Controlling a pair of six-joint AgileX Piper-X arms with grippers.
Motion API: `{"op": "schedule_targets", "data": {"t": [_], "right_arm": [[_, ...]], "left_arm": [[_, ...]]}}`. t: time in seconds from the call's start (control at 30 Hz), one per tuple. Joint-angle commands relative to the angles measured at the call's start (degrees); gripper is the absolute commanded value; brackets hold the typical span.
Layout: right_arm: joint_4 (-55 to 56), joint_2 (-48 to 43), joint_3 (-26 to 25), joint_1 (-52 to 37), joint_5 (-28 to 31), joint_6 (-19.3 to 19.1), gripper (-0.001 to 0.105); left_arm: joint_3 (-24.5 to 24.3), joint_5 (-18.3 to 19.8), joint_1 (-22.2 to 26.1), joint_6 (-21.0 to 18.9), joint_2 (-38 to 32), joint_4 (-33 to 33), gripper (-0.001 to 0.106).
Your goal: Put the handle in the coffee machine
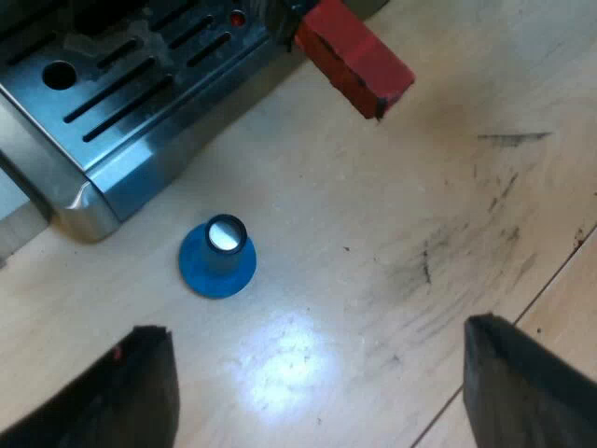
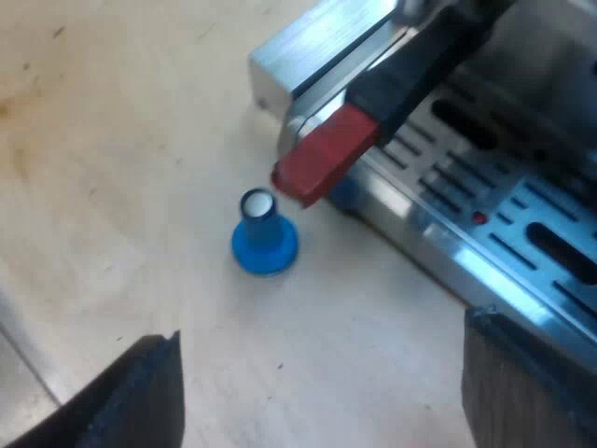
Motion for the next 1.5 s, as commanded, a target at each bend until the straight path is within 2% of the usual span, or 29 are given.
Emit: {"op": "schedule_targets", "data": {"t": [0.03,0.13,0.23,0.37,0.53,0.73,0.97,1.1,1.2,1.4,1.47,1.5], "right_arm": [[-1.0,-0.5,-0.2,-0.9,3.5,0.4,0.065],[-0.3,-0.5,-0.7,-4.9,-0.6,3.0,0.065],[-0.7,-0.6,-0.9,-10.5,-4.0,3.3,0.065],[-0.3,-0.6,-2.0,-18.5,-8.6,2.7,0.065],[-0.3,-0.9,-2.9,-29.3,-13.9,2.4,0.065],[1.8,-2.3,-2.9,-41.4,-16.3,2.2,0.065],[6.4,-6.8,-2.9,-58.3,-18.2,-3.8,0.065],[7.4,-9.2,-2.8,-66.7,-20.2,-6.4,0.065],[7.4,-11.8,-2.8,-73.9,-20.2,-10.3,0.065],[7.2,-15.4,-2.8,-76.9,-20.2,-14.0,0.065],[7.2,-15.7,-2.8,-76.9,-20.2,-14.0,0.065],[7.2,-16.2,-2.8,-76.9,-20.2,-14.0,0.065]], "left_arm": [[-0.3,1.1,0.1,-1.5,1.3,-2.3,0.066],[-0.3,0.2,0.1,-4.3,1.4,-5.0,0.066],[-0.5,-1.4,0.1,-7.2,0.9,-9.4,0.066],[-2.1,-2.6,0.1,-7.5,0.4,-12.5,0.066],[-5.8,-6.2,0.1,-7.7,0.3,-16.0,0.066],[-7.1,-6.4,0.1,-7.9,0.1,-17.4,0.066],[-7.1,-7.6,0.1,-10.2,0.1,-19.2,0.066],[-7.1,-11.8,0.1,-10.4,-0.4,-19.2,0.066],[-7.1,-13.2,0.1,-10.4,-2.0,-19.2,0.066],[-7.1,-13.6,0.1,-10.4,-8.2,-19.2,0.066],[-7.1,-14.0,0.1,-10.4,-9.2,-19.2,0.066],[-7.1,-15.7,0.1,-10.4,-11.3,-19.2,0.066]]}}
